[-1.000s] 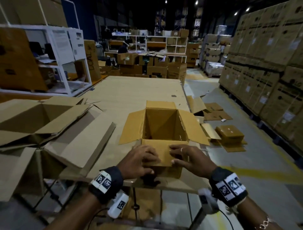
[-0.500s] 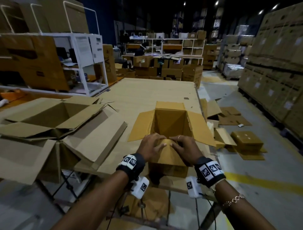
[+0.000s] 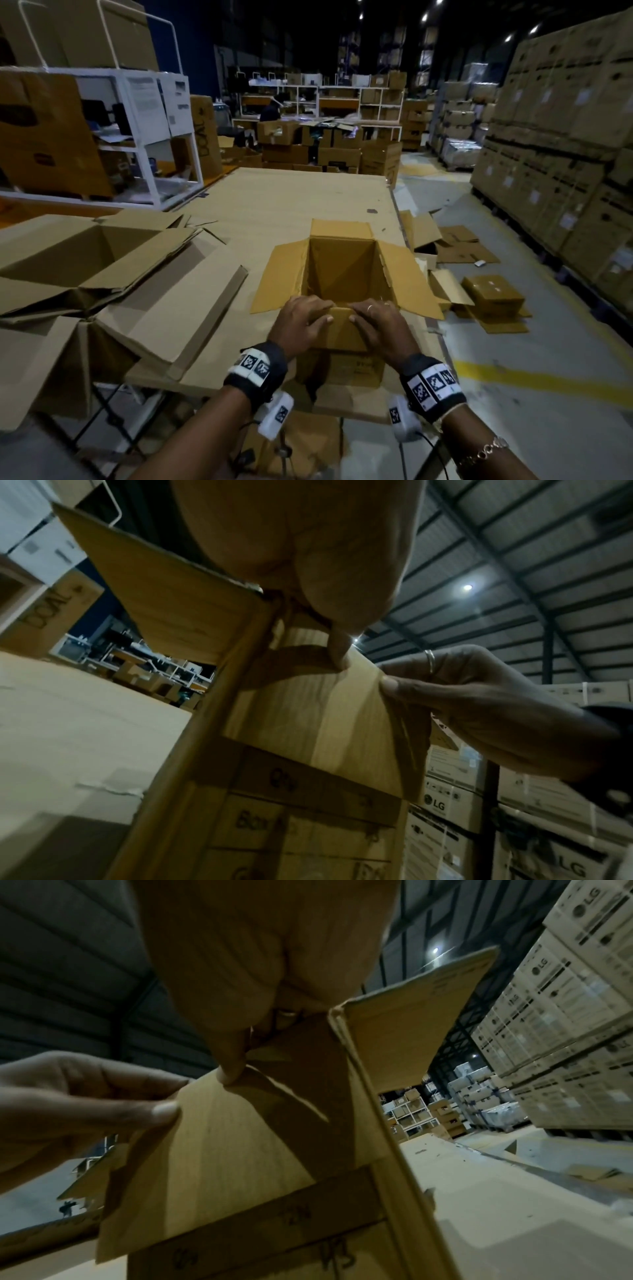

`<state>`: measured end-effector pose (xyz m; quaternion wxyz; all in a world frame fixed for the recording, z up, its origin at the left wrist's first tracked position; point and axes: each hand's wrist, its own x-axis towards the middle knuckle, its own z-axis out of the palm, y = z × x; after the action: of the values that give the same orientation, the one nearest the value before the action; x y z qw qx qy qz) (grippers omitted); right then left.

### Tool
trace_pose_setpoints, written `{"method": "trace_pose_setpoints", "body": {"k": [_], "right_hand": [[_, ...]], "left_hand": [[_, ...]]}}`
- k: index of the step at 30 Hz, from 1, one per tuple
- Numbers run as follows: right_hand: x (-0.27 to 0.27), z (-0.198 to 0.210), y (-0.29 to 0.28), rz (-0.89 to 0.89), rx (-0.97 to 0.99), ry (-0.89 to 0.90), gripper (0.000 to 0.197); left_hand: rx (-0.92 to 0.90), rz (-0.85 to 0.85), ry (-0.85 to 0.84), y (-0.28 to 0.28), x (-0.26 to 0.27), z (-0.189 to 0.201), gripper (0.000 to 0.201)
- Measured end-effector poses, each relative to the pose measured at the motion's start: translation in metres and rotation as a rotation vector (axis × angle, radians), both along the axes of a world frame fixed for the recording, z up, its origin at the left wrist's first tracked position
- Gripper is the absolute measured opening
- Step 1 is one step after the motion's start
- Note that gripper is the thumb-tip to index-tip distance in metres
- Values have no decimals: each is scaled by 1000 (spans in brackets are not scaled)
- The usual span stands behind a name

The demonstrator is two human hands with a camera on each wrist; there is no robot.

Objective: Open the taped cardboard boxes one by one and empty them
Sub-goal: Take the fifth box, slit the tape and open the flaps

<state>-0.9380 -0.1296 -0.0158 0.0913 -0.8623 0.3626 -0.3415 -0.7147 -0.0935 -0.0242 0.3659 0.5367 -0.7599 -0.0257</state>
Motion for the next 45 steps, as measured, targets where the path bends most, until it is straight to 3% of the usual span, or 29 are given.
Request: {"method": "trace_pose_setpoints", "body": {"k": [6, 15, 25, 28, 31, 35, 38, 45], "right_hand": [[-26, 0, -5, 47, 85, 113, 45], [-20, 0, -2, 0, 60, 80, 44], [-18, -5, 14, -96, 42, 89, 41], [-23, -1, 31, -197, -15, -64, 44], [-32, -5, 52, -350, -79, -249, 45], [-46, -20, 56, -509, 130, -357, 53], [-50, -13, 45, -485, 250, -437, 67], [-57, 28, 7, -413, 182, -461, 64]], "left_hand": [[-21, -35, -129, 1, 21, -1, 26], [-28, -19, -17, 0, 12, -4, 18], [2, -16, 31, 9, 13, -3, 24], [-78, 50, 42, 28, 17, 2, 35], [-116, 247, 82, 50, 21, 0, 40], [214, 400, 199, 68, 22, -6, 66], [306, 417, 268, 62, 22, -7, 83], [130, 402, 349, 39, 24, 27, 78]]}}
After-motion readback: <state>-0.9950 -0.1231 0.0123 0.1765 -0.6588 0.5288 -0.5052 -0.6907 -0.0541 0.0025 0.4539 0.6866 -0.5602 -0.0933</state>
